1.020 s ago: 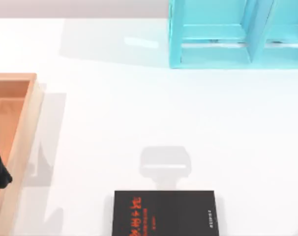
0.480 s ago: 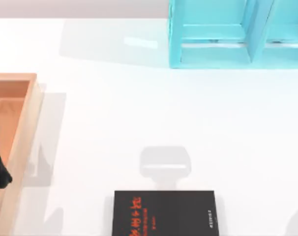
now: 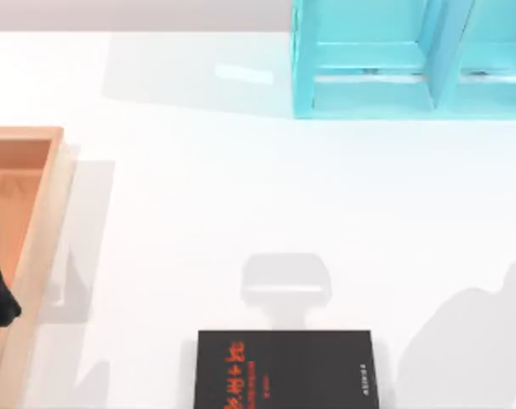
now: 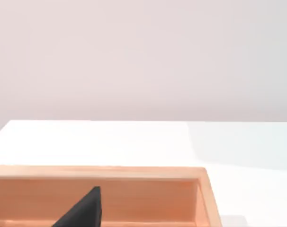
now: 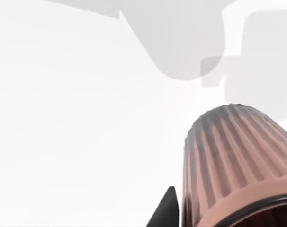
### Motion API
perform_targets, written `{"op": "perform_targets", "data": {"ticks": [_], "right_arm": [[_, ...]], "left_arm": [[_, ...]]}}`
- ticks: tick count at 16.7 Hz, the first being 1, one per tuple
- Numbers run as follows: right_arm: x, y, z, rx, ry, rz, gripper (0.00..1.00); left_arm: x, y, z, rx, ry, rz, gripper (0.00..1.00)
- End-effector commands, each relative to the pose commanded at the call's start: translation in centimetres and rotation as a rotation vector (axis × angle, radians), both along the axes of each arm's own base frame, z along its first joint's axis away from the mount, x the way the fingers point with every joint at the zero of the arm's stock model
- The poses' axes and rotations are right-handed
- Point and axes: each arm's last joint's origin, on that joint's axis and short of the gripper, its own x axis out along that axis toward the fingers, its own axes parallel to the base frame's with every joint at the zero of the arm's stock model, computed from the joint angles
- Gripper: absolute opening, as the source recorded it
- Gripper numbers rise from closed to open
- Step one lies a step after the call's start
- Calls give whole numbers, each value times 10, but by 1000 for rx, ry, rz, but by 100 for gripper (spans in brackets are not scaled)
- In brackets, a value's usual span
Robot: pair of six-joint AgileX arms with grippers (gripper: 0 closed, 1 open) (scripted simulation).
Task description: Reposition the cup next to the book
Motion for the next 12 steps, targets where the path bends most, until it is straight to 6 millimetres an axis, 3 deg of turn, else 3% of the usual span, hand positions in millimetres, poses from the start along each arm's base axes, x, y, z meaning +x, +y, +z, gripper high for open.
{"op": "perform_targets", "data": {"ticks": [6, 12], "right_arm": [[17, 100, 4, 10, 32, -294, 0], [-8, 211, 4, -9, 89, -752, 0]], "left_arm": [[0, 0, 0, 0, 0, 0, 100], [0, 0, 0, 0, 0, 0, 100]]}}
